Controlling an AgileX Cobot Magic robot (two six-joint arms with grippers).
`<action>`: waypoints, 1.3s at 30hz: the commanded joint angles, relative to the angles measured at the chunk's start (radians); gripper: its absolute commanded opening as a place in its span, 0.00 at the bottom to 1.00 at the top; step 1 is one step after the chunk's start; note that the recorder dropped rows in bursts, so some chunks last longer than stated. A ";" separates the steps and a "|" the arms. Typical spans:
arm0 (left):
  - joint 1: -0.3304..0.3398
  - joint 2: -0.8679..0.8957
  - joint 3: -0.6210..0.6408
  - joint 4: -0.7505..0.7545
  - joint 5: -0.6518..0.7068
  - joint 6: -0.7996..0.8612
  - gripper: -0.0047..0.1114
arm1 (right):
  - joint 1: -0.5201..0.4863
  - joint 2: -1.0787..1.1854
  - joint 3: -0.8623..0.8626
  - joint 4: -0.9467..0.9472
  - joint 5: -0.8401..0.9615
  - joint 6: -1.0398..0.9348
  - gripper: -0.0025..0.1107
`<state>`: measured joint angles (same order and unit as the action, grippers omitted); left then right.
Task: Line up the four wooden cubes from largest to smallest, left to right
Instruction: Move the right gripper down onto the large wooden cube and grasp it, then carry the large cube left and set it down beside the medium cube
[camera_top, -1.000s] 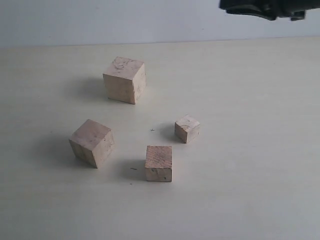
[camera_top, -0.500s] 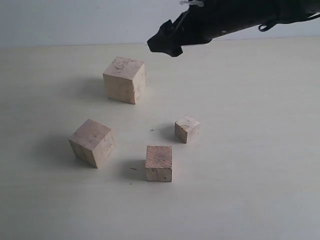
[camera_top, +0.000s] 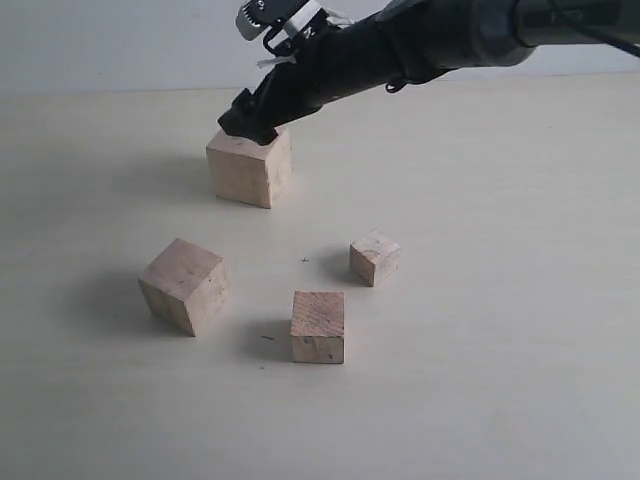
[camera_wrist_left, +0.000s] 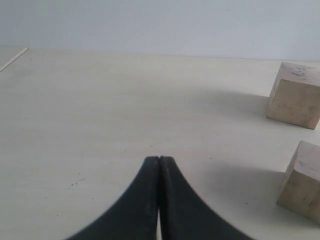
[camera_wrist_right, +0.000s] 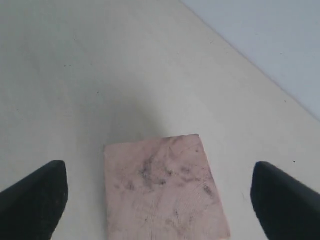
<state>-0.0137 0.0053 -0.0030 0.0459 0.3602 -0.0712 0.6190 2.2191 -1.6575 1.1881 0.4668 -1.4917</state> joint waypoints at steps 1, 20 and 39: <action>-0.007 -0.005 0.003 0.000 -0.008 -0.009 0.04 | -0.002 0.077 -0.064 -0.001 0.004 -0.031 0.85; -0.007 -0.005 0.003 0.000 -0.008 -0.009 0.04 | -0.002 0.164 -0.095 -0.096 0.113 -0.076 0.11; -0.007 -0.005 0.003 0.000 -0.008 -0.009 0.04 | 0.106 0.097 -0.208 0.029 0.385 -0.059 0.02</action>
<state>-0.0137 0.0053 -0.0030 0.0459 0.3602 -0.0712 0.6777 2.3354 -1.8272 1.1849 0.8160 -1.5495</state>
